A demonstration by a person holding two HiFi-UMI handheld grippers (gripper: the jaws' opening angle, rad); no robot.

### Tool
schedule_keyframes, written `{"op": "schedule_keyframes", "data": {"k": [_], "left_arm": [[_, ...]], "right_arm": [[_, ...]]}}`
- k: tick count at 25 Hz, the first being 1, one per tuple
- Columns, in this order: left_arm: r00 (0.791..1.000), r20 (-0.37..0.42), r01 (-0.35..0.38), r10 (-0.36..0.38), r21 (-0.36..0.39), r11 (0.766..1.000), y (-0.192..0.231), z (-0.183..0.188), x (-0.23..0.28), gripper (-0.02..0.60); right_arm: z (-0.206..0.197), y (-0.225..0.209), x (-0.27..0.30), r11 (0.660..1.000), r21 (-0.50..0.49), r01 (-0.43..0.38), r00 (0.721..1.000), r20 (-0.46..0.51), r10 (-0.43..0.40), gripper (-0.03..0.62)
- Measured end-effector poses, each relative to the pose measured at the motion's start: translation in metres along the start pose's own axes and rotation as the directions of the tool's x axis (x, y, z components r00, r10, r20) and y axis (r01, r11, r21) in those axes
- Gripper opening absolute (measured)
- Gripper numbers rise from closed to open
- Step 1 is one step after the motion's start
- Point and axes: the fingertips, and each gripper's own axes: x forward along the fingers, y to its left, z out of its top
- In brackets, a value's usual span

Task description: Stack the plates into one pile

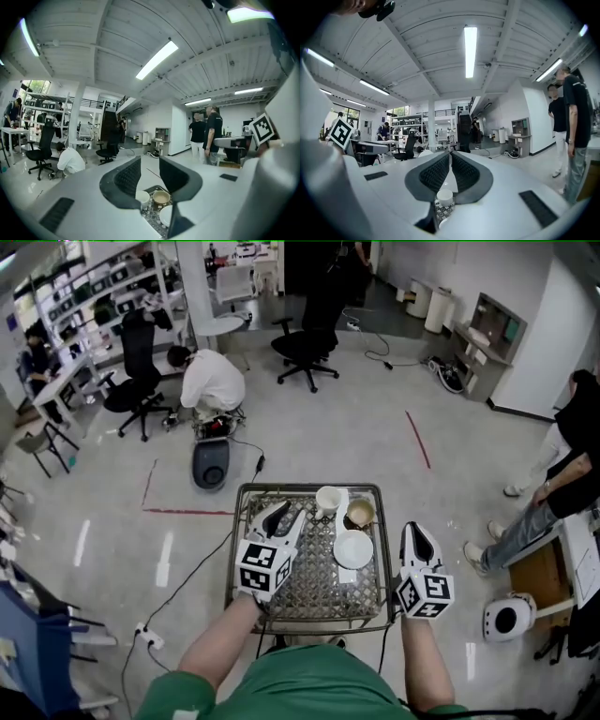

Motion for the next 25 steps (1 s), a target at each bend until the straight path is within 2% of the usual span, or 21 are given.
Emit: {"op": "schedule_keyframes", "data": {"k": [5,11,21,25], "left_arm": [[0.998,0.063,0.006,-0.008,0.03,1.0,-0.002,0.027,-0.014,0.133],[0.995,0.099,0.027,-0.033,0.064,0.998,-0.007,0.041,-0.021,0.133],[0.994,0.105,0.025,-0.033,0.078,0.997,0.001,0.049,-0.027,0.133],[0.994,0.101,0.029,-0.034,0.052,0.998,0.009,0.046,-0.03,0.133]], "right_arm": [[0.035,0.013,-0.004,0.999,-0.052,-0.009,0.997,0.08,0.014,0.04],[0.056,0.032,-0.004,0.994,-0.105,-0.039,0.99,0.132,0.053,0.038],[0.068,0.045,-0.002,0.993,-0.105,-0.047,0.987,0.149,0.063,0.038],[0.067,0.051,0.003,0.993,-0.103,-0.054,0.987,0.147,0.069,0.034]]}}
